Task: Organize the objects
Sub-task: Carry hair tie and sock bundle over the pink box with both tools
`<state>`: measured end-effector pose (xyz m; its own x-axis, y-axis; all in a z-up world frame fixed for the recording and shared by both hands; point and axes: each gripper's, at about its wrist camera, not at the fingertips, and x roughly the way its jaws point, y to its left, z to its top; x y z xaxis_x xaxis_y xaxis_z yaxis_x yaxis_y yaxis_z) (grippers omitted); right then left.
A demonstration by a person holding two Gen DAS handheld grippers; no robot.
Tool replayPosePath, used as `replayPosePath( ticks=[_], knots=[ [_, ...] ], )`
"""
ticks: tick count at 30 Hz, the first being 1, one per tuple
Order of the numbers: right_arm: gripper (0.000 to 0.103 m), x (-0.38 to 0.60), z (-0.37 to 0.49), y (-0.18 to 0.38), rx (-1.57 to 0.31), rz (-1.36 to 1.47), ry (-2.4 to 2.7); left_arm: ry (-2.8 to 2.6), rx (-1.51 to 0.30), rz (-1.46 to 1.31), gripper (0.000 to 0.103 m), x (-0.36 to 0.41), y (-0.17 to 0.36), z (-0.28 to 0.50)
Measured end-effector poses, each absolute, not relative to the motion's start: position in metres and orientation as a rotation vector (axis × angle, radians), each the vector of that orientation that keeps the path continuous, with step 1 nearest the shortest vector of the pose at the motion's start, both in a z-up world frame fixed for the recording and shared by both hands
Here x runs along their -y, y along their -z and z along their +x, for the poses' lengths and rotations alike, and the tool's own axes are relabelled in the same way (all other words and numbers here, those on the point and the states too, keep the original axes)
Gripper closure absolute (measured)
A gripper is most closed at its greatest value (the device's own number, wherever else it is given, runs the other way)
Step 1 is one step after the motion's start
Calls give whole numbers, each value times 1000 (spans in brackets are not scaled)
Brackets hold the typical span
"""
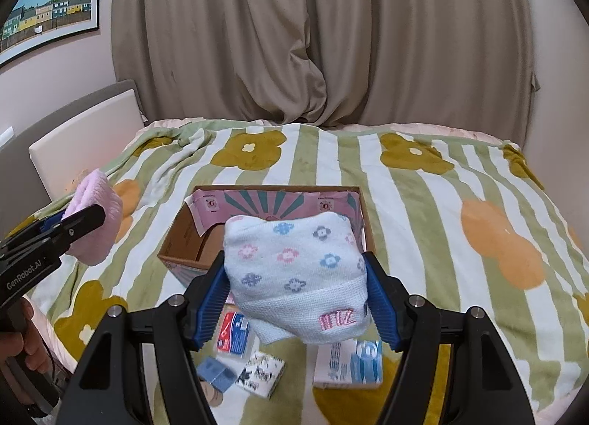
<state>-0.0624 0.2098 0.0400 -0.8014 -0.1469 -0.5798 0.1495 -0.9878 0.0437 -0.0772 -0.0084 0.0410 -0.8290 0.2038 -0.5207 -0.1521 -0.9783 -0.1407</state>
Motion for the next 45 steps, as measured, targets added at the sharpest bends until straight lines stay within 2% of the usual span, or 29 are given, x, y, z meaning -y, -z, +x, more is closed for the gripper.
replayPosePath(
  ticks=[8,23,31,40,42,43,44,45],
  knots=[
    [38,-202,-124,-31,-36,998,2803,-2785,101,-977,66,9,-16,-152],
    [38,-196,-244,24,-5,1321,2630,-2565,91,-1362,66,-11,69,-284],
    [38,-192,-287,65,-20,1497,2541,-2500,45,-1502,66,-20,100,-314],
    [38,-193,-295,80,66,1566,2458,-2462,44,-1491,65,-31,93,-317],
    [35,-194,-297,78,84,1574,2445,-2458,43,-1486,58,-33,87,-316],
    [26,-196,-296,77,91,1570,2443,-2466,41,-1483,51,-32,84,-316],
    [12,-199,-295,75,104,1553,2449,-2477,45,-1480,28,-30,82,-316],
    [6,-203,-293,71,125,1520,2458,-2494,57,-1470,3,-28,79,-315]
  ],
)
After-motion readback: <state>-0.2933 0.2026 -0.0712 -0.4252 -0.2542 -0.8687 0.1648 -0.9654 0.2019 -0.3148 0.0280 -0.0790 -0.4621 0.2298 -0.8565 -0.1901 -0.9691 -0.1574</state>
